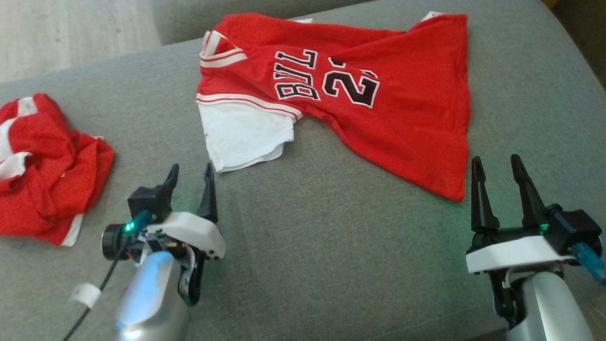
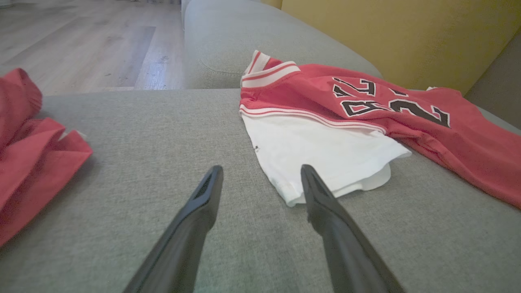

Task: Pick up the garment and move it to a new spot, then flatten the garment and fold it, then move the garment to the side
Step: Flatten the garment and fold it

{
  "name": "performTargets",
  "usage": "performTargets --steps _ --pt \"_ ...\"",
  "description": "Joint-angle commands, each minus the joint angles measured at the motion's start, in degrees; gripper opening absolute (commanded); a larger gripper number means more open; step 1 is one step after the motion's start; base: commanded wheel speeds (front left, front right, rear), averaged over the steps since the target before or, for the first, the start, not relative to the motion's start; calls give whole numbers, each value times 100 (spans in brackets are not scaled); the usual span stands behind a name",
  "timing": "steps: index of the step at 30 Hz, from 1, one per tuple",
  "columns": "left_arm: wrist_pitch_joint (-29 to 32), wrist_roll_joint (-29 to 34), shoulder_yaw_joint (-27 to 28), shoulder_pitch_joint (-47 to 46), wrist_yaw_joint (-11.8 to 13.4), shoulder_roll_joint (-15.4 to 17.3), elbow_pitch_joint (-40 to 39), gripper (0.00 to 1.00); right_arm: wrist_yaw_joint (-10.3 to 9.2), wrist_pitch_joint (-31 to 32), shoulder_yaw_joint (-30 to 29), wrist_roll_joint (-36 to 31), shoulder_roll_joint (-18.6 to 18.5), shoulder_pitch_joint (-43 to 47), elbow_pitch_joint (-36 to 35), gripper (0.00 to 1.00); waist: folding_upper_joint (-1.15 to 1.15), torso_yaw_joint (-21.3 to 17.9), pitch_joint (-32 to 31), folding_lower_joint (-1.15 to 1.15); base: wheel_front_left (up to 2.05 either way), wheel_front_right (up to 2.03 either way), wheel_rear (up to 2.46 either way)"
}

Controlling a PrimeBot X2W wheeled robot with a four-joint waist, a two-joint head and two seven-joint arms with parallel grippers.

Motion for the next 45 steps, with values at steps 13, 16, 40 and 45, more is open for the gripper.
performTargets --steps 13,16,40,45 --pt "19 -78 197 -886 10 191 704 100 -4 -61 263 215 -21 -410 -226 100 0 -510 355 -1 0 0 0" --pt "153 -119 192 -994 29 194 887 100 -4 -61 318 250 -21 -445 -240 100 0 -621 414 -1 0 0 0" --pt "37 -380 168 -1151 -59 237 1407 0 -4 -61 132 140 -20 -375 195 100 0 -599 225 -1 0 0 0" --pt "-612 -486 373 -1084 56 227 840 0 -4 225 138 389 -20 -454 1098 100 0 -466 89 -1 0 0 0"
